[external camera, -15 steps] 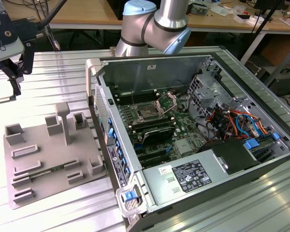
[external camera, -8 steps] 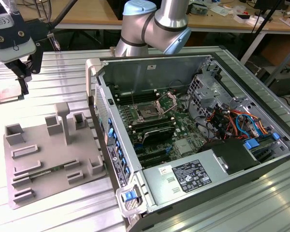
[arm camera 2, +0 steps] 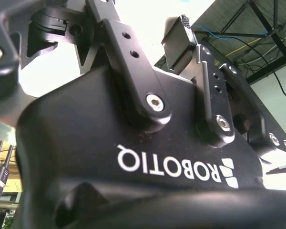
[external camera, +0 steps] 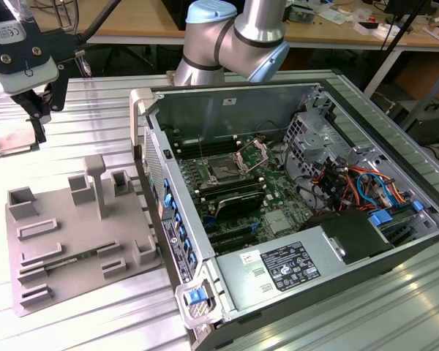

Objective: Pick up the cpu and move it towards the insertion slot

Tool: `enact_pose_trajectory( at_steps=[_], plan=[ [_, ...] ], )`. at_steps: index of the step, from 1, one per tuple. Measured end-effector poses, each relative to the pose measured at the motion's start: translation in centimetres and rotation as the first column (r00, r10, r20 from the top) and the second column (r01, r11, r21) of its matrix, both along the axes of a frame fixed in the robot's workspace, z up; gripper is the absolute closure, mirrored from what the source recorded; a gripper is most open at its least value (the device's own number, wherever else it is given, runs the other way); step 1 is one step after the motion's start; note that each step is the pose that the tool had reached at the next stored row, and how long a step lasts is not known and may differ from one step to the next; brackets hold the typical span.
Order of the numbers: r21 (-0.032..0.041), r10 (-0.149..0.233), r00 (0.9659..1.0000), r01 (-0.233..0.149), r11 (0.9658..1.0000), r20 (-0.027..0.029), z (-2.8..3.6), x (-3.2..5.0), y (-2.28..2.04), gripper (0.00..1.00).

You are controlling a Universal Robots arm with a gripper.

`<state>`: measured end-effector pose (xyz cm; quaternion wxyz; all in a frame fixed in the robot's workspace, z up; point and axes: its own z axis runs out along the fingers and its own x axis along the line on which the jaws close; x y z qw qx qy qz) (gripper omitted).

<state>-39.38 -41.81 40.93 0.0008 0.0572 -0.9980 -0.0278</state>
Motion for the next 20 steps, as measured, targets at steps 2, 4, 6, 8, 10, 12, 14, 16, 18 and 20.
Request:
enact_pose_trajectory(
  at_steps=[2, 4, 6, 8, 10, 12, 14, 16, 18, 20],
  plan=[
    [-0.0001, 0.000, 1.0000, 0.000, 1.0000, -0.0001, 0.01, 0.08, 0.00, 0.45],
    [0.0000, 0.000, 1.0000, 0.000, 1.0000, 0.0000, 0.00, 0.18, 0.00, 0.45],
    [0.0000, 0.000, 1.0000, 0.000, 1.0000, 0.0000, 0.00, 0.28, 0.00, 0.45],
    [-0.0001, 0.000, 1.0000, 0.000, 1.0000, -0.0001, 0.00, 0.43, 0.00, 0.45],
    [0.0000, 0.000, 1.0000, 0.000, 1.0000, 0.0000, 0.00, 0.52, 0.00, 0.45],
    [-0.0001, 0.000, 1.0000, 0.000, 1.0000, -0.0001, 0.00, 0.64, 0.00, 0.45],
    [0.0000, 0.000, 1.0000, 0.000, 1.0000, -0.0001, 0.00, 0.76, 0.00, 0.45],
    [0.0000, 0.000, 1.0000, 0.000, 1.0000, 0.0000, 0.00, 0.90, 0.00, 0.45],
    [0.0000, 0.000, 1.0000, 0.000, 1.0000, 0.0000, 0.00, 1.02, 0.00, 0.45],
    [0.0000, 0.000, 1.0000, 0.000, 1.0000, -0.0001, 0.00, 1.19, 0.00, 0.45]
  ],
)
